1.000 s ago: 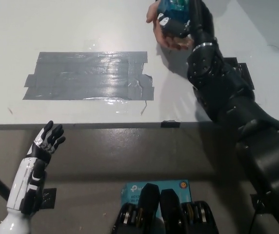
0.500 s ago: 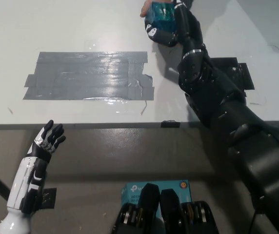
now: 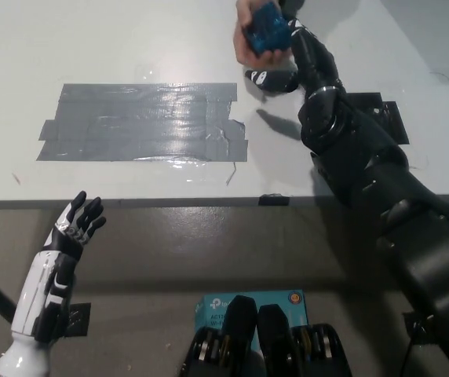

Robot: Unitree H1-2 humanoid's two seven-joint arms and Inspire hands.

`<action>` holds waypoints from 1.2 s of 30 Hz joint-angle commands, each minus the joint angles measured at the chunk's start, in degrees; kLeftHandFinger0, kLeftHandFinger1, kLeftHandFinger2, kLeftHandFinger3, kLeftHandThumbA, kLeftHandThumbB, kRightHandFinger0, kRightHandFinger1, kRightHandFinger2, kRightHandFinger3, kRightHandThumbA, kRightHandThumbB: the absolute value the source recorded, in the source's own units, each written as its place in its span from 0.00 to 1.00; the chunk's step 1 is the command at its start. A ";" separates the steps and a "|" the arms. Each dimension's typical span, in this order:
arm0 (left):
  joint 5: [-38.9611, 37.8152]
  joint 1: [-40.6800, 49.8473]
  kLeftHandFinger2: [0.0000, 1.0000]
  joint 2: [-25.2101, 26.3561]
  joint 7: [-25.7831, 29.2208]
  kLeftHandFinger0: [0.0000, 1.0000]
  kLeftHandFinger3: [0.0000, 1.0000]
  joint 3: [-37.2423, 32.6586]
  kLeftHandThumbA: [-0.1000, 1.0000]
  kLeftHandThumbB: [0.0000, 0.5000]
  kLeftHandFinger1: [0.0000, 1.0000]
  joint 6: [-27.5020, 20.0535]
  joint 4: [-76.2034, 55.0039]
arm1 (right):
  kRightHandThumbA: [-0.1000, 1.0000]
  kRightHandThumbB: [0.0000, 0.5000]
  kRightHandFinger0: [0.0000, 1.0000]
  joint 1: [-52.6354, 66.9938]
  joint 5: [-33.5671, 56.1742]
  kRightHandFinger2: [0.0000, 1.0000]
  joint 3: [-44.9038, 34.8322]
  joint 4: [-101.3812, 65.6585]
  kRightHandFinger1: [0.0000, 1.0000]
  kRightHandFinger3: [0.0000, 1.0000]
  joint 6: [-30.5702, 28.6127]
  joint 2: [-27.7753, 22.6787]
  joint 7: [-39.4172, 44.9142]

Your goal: A rubick's cube is kept in the black marked spot on the table and the robot uses its right arm to pick it up and hands it to a person

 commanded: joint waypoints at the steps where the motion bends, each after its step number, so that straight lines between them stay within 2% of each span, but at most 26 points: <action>1: -0.43 -0.93 1.00 0.72 -0.71 1.00 1.00 -0.27 0.91 0.21 1.00 0.55 -2.36 | 0.88 0.98 1.00 -3.76 0.27 1.00 -0.79 -1.53 1.00 1.00 -0.59 -0.49 -1.48; 7: 0.06 -1.08 1.00 0.66 -0.61 0.99 1.00 -0.30 0.91 0.19 1.00 0.27 -2.29 | 0.91 0.99 1.00 -5.45 0.96 1.00 -1.95 -3.44 1.00 1.00 -3.14 -1.14 -2.77; 8: 0.11 -1.16 1.00 0.70 -0.52 1.00 1.00 -0.22 0.91 0.19 1.00 0.51 -2.35 | 0.89 0.93 1.00 -6.06 1.23 1.00 -2.51 -4.98 1.00 1.00 -4.52 -1.68 -2.85; 10: -0.02 -1.34 1.00 0.82 -0.52 1.00 1.00 -0.12 0.91 0.19 1.00 0.72 -2.41 | 0.87 0.88 1.00 -6.42 1.18 1.00 -2.90 -6.93 1.00 1.00 -5.48 -2.27 -2.93; 13: -0.01 -2.15 1.00 1.13 -0.54 1.00 1.00 0.08 0.92 0.19 1.00 0.94 -2.29 | 0.90 0.91 1.00 -4.76 -0.31 1.00 -3.29 -17.35 1.00 1.00 -5.33 -4.59 -3.09; 14: 0.02 -2.43 1.00 1.26 -0.57 1.00 1.00 0.13 0.92 0.19 1.00 0.99 -2.20 | 0.91 0.91 1.00 -2.79 -0.78 1.00 -3.63 -24.00 1.00 1.00 -4.06 -5.58 -2.25; 15: 0.18 -3.13 1.00 1.42 -0.56 0.99 1.00 0.23 0.92 0.19 1.00 1.05 -1.92 | 0.92 0.88 1.00 2.52 -1.72 1.00 -4.29 -39.75 1.00 1.00 -1.07 -7.65 0.21; 19: -0.04 -4.74 1.00 1.35 -0.41 0.99 1.00 0.40 0.92 0.19 1.00 1.12 -1.10 | 0.88 0.86 1.00 10.61 -1.82 1.00 -5.34 -61.04 1.00 1.00 1.33 -10.72 3.91; 22: -0.21 -6.00 1.00 1.37 -0.28 0.99 1.00 0.63 0.92 0.19 1.00 0.93 -0.38 | 0.87 0.86 1.00 18.05 -0.10 1.00 -6.80 -79.01 1.00 1.00 5.87 -12.91 8.08; 25: -0.19 -8.60 1.00 1.42 -0.11 1.00 1.00 0.76 0.93 0.19 1.00 1.32 0.73 | 0.90 0.83 1.00 24.58 5.70 1.00 -9.70 -94.93 1.00 1.00 10.23 -15.33 11.65; 27: -0.14 -9.70 1.00 1.50 -0.15 1.00 1.00 0.71 0.93 0.20 1.00 1.77 1.08 | 0.91 0.77 1.00 29.76 7.90 1.00 -11.72 -103.05 1.00 1.00 8.50 -17.53 11.78; 31: -0.16 -10.73 1.00 1.08 0.07 1.00 1.00 0.60 0.92 0.20 1.00 2.27 1.35 | 0.91 0.74 1.00 36.75 11.15 1.00 -14.55 -111.61 1.00 1.00 6.14 -20.57 11.54; 34: 0.66 -11.57 1.00 1.32 0.38 0.99 1.00 0.86 0.93 0.16 1.00 2.15 2.04 | 0.95 0.76 1.00 45.07 12.27 1.00 -17.33 -119.44 1.00 1.00 5.09 -23.14 10.94; 36: 0.00 -12.12 1.00 1.46 0.32 0.99 1.00 1.03 0.92 0.20 1.00 2.77 2.50 | 0.94 0.73 1.00 50.08 13.08 1.00 -18.93 -122.65 1.00 1.00 4.00 -23.65 9.82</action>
